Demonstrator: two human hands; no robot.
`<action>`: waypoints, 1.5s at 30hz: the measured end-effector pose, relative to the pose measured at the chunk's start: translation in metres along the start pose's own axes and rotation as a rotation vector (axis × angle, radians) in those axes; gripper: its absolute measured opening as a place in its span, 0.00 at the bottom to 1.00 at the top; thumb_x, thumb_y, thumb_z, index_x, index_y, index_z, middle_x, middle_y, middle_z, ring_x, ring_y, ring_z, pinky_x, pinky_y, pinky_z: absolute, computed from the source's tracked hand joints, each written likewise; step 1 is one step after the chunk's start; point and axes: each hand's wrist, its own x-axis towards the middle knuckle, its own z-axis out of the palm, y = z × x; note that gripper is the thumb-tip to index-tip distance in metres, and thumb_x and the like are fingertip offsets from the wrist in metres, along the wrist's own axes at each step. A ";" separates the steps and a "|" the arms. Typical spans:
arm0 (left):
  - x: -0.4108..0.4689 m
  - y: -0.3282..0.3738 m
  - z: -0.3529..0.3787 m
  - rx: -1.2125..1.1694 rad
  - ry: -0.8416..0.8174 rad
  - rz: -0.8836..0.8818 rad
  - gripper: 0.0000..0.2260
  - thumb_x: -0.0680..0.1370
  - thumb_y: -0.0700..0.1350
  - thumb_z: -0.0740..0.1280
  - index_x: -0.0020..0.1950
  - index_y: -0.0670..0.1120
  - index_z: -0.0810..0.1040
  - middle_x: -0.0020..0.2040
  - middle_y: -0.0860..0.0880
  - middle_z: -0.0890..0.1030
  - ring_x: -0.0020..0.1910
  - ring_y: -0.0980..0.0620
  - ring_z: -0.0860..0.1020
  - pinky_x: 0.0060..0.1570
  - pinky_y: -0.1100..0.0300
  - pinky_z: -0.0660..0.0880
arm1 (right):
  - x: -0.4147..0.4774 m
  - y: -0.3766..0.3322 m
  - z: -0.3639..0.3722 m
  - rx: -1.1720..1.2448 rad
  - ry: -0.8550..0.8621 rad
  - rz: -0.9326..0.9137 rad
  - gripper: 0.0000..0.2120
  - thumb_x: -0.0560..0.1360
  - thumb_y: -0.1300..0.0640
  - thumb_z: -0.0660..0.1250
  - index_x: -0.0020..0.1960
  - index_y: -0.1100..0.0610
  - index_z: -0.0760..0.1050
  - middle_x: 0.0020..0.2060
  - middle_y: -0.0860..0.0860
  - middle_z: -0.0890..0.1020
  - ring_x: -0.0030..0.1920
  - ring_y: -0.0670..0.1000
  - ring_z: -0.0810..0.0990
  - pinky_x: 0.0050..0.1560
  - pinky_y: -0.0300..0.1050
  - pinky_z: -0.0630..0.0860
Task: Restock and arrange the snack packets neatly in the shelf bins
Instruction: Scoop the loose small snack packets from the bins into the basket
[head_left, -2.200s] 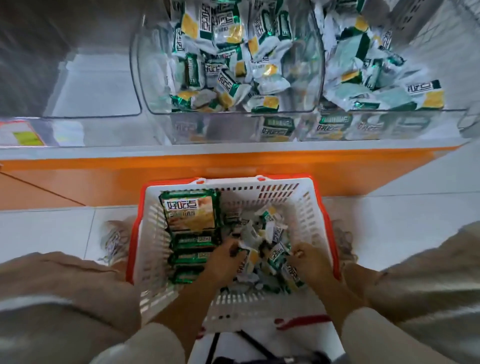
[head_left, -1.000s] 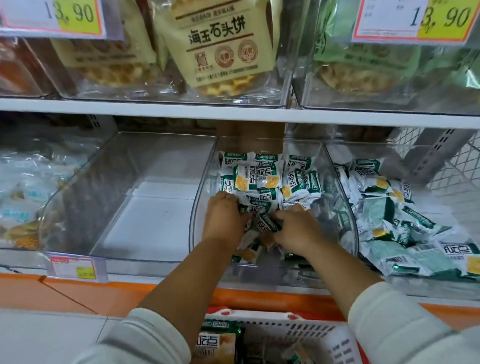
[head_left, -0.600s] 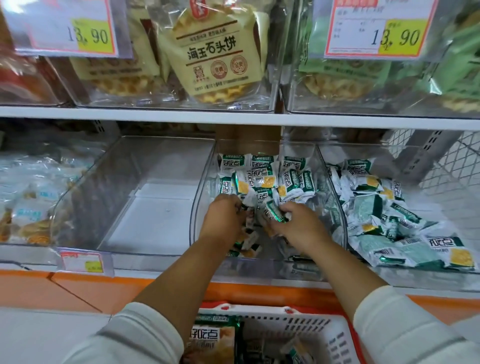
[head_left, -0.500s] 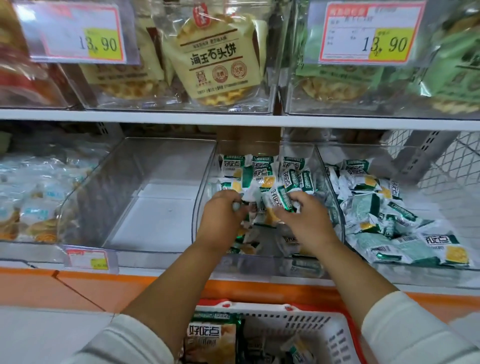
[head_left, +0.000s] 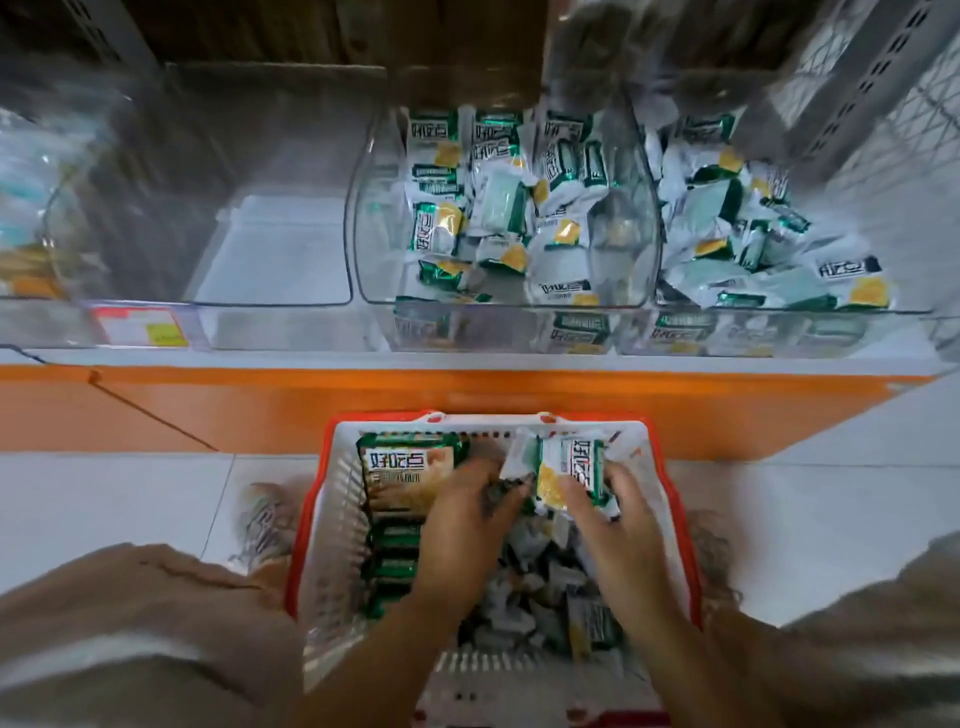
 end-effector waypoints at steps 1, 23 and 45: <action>-0.002 -0.020 0.012 0.044 -0.087 -0.082 0.08 0.80 0.52 0.67 0.56 0.50 0.79 0.42 0.55 0.75 0.40 0.56 0.73 0.37 0.61 0.70 | 0.002 0.028 0.001 -0.061 -0.040 0.127 0.11 0.74 0.43 0.67 0.55 0.44 0.75 0.49 0.44 0.82 0.47 0.43 0.81 0.46 0.39 0.78; 0.050 0.059 -0.046 -0.020 0.273 0.388 0.12 0.79 0.39 0.66 0.57 0.56 0.78 0.51 0.58 0.78 0.47 0.61 0.78 0.42 0.74 0.72 | 0.040 -0.035 0.022 -0.122 0.213 -0.360 0.12 0.78 0.41 0.57 0.57 0.41 0.75 0.51 0.36 0.78 0.54 0.38 0.78 0.49 0.29 0.72; 0.271 0.077 -0.088 0.456 0.154 0.005 0.24 0.75 0.59 0.71 0.69 0.53 0.75 0.80 0.41 0.55 0.78 0.40 0.52 0.73 0.47 0.60 | 0.241 -0.181 0.043 -0.812 0.384 -0.427 0.24 0.78 0.47 0.64 0.71 0.51 0.66 0.66 0.55 0.69 0.63 0.59 0.67 0.64 0.52 0.66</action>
